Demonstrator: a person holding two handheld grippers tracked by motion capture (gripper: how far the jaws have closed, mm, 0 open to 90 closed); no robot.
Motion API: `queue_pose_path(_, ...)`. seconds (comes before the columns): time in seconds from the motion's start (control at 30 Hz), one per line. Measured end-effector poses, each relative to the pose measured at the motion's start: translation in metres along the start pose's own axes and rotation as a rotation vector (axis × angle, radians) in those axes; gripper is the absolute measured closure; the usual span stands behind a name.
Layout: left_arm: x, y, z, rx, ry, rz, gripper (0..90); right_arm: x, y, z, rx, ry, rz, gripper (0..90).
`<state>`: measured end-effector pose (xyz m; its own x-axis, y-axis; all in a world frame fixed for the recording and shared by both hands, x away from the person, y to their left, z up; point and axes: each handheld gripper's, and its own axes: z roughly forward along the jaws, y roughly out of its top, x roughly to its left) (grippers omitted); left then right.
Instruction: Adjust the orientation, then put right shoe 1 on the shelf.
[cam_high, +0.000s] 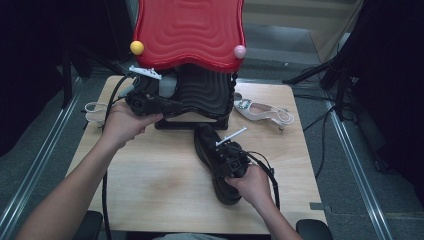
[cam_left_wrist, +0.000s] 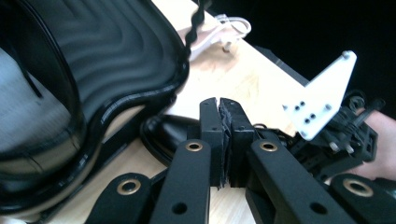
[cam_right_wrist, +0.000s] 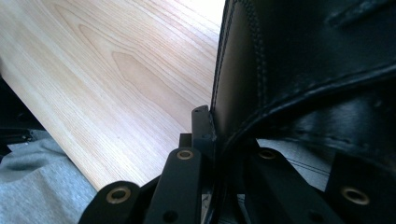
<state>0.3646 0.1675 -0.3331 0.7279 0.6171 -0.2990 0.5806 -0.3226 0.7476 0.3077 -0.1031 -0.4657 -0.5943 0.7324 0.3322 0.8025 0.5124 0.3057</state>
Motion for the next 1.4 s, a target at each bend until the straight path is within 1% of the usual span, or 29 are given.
queue_pose_path(0.13,-0.002,0.014,-0.006,-0.014,0.009,0.017,88.4,-0.004,-0.001,-0.012,-0.033,0.001,-0.003,87.7)
queue_pose_path(0.2,-0.003,0.023,-0.009,-0.019,0.021,0.028,88.6,-0.007,-0.001,-0.019,-0.044,0.009,0.011,87.8)
queue_pose_path(0.23,-0.002,0.027,-0.010,-0.020,0.015,0.030,88.7,-0.008,-0.001,-0.023,-0.053,0.015,0.016,87.8)
queue_pose_path(0.3,-0.003,0.035,-0.013,-0.038,0.011,0.052,90.0,-0.010,0.000,-0.027,-0.062,0.042,0.026,87.9)
queue_pose_path(0.37,-0.004,0.043,-0.017,-0.045,0.000,0.055,90.0,-0.011,0.000,-0.031,-0.071,0.082,0.032,87.9)
queue_pose_path(0.4,-0.004,0.047,-0.018,-0.052,-0.004,0.054,90.0,-0.010,0.000,-0.031,-0.071,0.087,0.031,87.9)
queue_pose_path(0.53,0.001,0.064,-0.025,-0.078,0.047,0.070,90.0,-0.005,0.000,-0.035,-0.081,0.092,0.013,87.9)
queue_pose_path(0.57,0.002,0.066,-0.027,-0.079,0.053,0.076,90.0,-0.003,0.000,-0.037,-0.080,0.097,0.010,87.8)
queue_pose_path(0.7,0.003,0.080,-0.033,-0.083,0.103,0.111,90.0,0.000,0.000,-0.044,-0.077,0.106,0.003,87.9)
queue_pose_path(0.8,0.006,0.090,-0.038,-0.095,0.114,0.119,90.0,0.003,0.000,-0.050,-0.079,0.103,-0.011,87.9)
queue_pose_path(0.93,0.013,0.101,-0.042,-0.108,0.113,0.107,90.0,0.004,0.000,-0.061,-0.101,0.119,-0.009,87.9)
queue_pose_path(1.0,0.016,0.105,-0.042,-0.117,0.126,0.097,90.0,0.006,-0.001,-0.068,-0.117,0.125,-0.011,87.9)
queue_pose_path(1.03,0.017,0.107,-0.042,-0.111,0.140,0.098,90.0,0.007,-0.001,-0.071,-0.117,0.126,-0.014,87.9)
queue_pose_path(1.07,0.017,0.108,-0.042,-0.116,0.154,0.101,90.0,0.009,-0.001,-0.074,-0.123,0.128,-0.013,87.8)
queue_pose_path(1.1,0.019,0.110,-0.041,-0.119,0.155,0.096,90.0,0.010,-0.001,-0.077,-0.127,0.130,-0.023,87.8)
queue_pose_path(1.17,0.020,0.112,-0.040,-0.117,0.158,0.088,90.0,0.012,-0.001,-0.085,-0.137,0.142,-0.021,87.8)
queue_pose_path(1.23,0.021,0.113,-0.037,-0.104,0.171,0.089,90.0,0.013,0.000,-0.092,-0.149,0.147,-0.024,87.8)
queue_pose_path(1.33,0.024,0.114,-0.034,-0.094,0.176,0.085,90.0,0.018,0.003,-0.101,-0.163,0.134,-0.036,87.8)
queue_pose_path(1.37,0.024,0.114,-0.033,-0.090,0.178,0.091,90.0,0.018,0.005,-0.103,-0.170,0.135,-0.033,87.8)
queue_pose_path(1.4,0.024,0.114,-0.032,-0.088,0.179,0.091,90.0,0.018,0.009,-0.105,-0.181,0.131,-0.040,87.8)
